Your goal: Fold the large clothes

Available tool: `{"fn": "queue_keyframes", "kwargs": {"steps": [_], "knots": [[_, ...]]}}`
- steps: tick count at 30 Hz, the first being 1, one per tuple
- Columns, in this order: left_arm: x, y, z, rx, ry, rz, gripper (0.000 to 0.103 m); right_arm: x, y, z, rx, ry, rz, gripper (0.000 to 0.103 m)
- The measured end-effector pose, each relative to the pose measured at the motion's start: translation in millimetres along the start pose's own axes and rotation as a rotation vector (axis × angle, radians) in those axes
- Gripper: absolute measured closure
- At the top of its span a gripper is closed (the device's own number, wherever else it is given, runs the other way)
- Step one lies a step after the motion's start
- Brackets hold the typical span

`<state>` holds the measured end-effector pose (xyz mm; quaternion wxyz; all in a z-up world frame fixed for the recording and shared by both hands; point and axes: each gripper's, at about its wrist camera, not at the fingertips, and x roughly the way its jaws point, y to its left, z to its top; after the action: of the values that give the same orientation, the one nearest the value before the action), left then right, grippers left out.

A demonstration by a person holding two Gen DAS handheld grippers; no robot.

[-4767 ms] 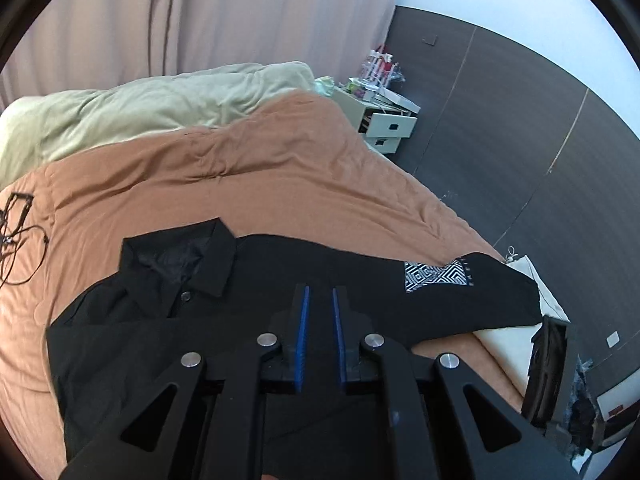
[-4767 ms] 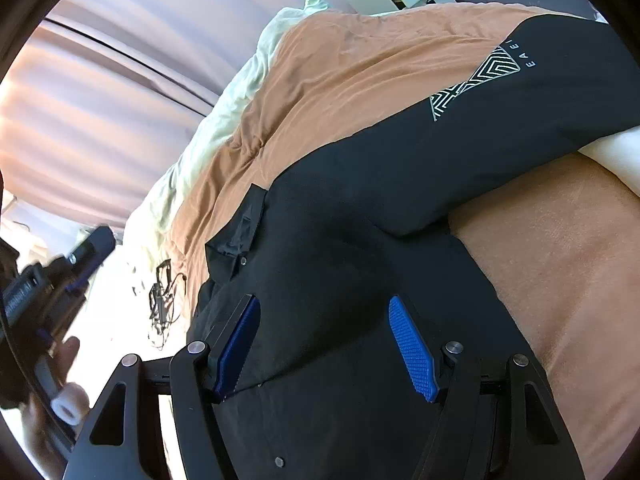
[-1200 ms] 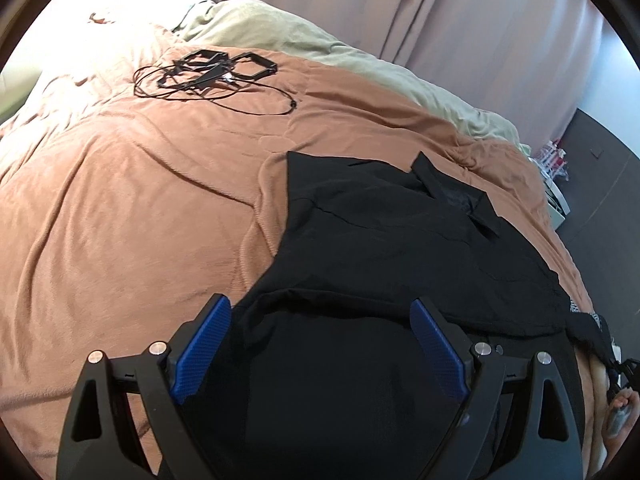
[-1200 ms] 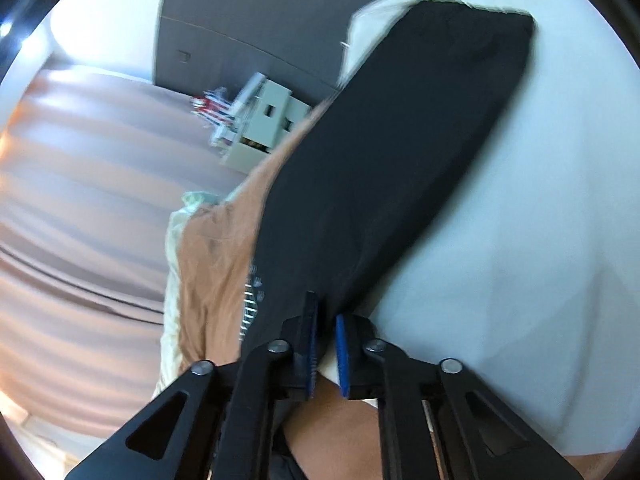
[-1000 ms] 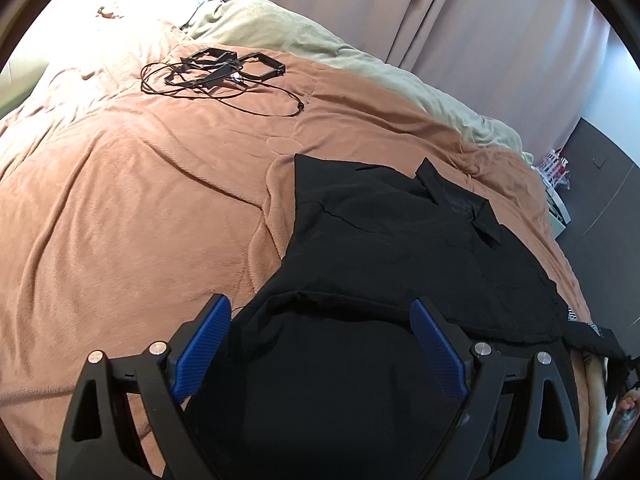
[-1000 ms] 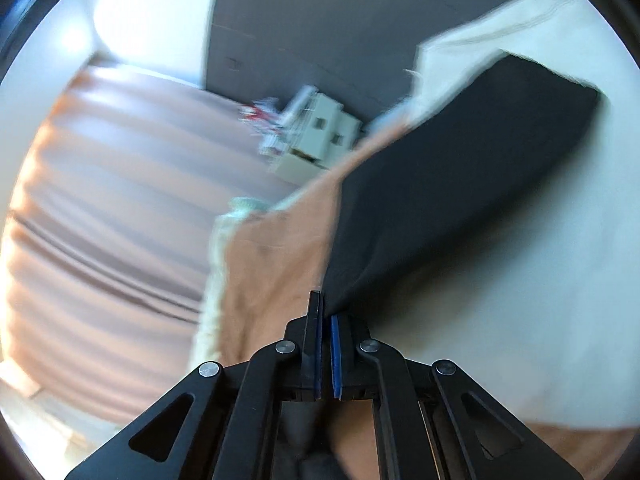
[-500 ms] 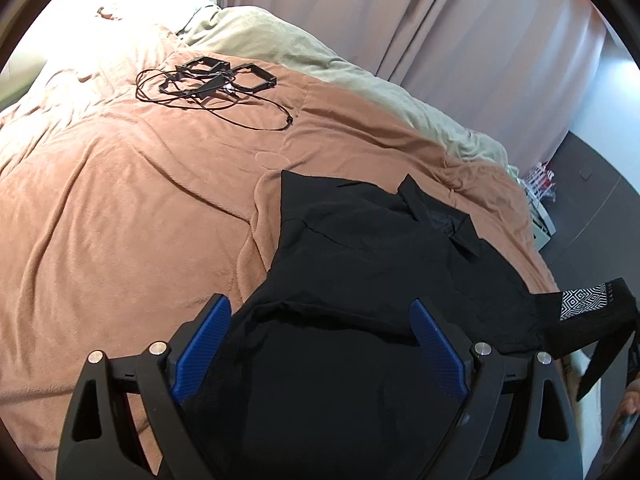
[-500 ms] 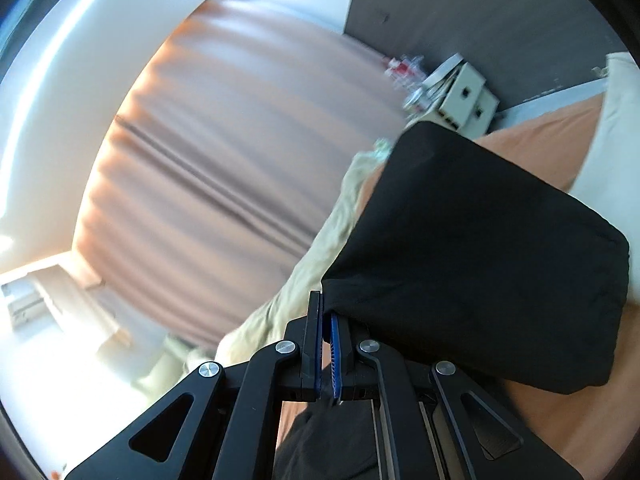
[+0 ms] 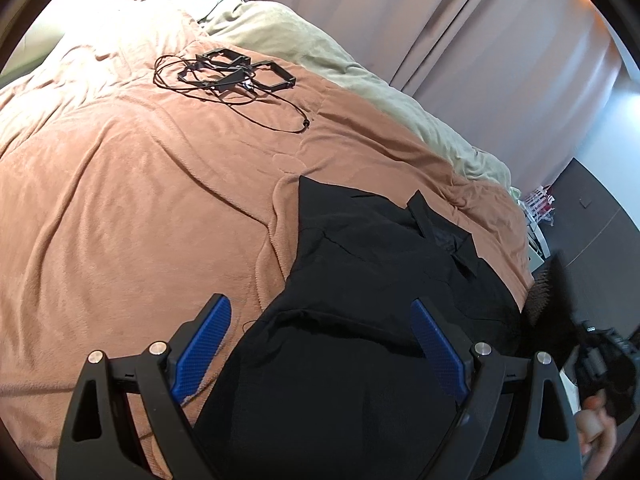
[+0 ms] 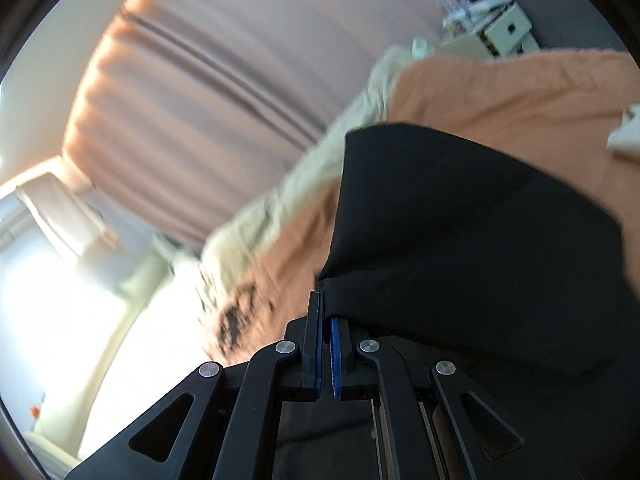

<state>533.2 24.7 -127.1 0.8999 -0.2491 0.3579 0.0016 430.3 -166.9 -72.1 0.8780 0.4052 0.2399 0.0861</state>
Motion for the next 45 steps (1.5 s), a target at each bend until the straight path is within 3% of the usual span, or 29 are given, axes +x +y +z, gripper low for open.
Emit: {"fn": "queue_keyframes", "kwargs": {"steps": [6,7,8,10,14,18,24,29,33,35,37,39,45], "knots": [[0.6,3.8,2.9,-0.006,0.008,0.005,0.010,63.6,-24.0,-28.0,0.084,0.212,-0.163,0.090],[1.4,4.2,3.9,-0.007,0.012,0.001,0.011,68.8,-30.4,-30.4,0.108,0.239,-0.175,0.072],[1.8,4.3,4.5,-0.006,0.015,-0.005,0.011,77.1,-38.4,-36.0,0.143,0.271,-0.171,0.043],[2.3,4.7,4.7,-0.007,0.022,-0.014,0.010,79.5,-45.5,-44.5,0.196,0.293,-0.136,0.025],[2.3,6.7,4.9,-0.028,0.027,-0.038,0.010,53.8,-39.6,-54.8,0.219,0.280,-0.149,0.023],[3.7,6.2,3.7,-0.025,0.032,-0.029,0.010,13.1,-65.4,-68.2,0.371,0.242,-0.225,0.023],[3.0,5.2,2.5,-0.018,0.030,-0.020,0.010,-29.9,-112.4,-60.9,0.558,0.119,-0.216,0.024],[5.5,6.3,1.3,-0.011,0.027,0.013,0.010,-55.2,-139.7,-60.2,0.670,0.024,-0.224,0.042],[6.4,5.0,0.8,0.003,0.027,0.022,0.010,-66.8,-147.2,-56.9,0.674,-0.044,-0.283,0.060],[6.2,3.5,0.7,0.008,0.028,0.018,0.010,-75.4,-156.6,-50.5,0.658,-0.074,-0.301,0.084],[4.8,3.4,1.2,0.009,0.026,0.015,0.010,-82.2,-162.1,-46.1,0.646,-0.090,-0.272,0.093],[3.4,5.0,2.7,0.004,0.024,0.011,0.010,-84.9,-158.7,-41.6,0.624,-0.096,-0.226,0.095],[-7.3,18.3,10.7,-0.047,0.005,-0.007,0.010,-69.5,-108.1,-23.9,0.405,-0.110,-0.119,0.096]]}}
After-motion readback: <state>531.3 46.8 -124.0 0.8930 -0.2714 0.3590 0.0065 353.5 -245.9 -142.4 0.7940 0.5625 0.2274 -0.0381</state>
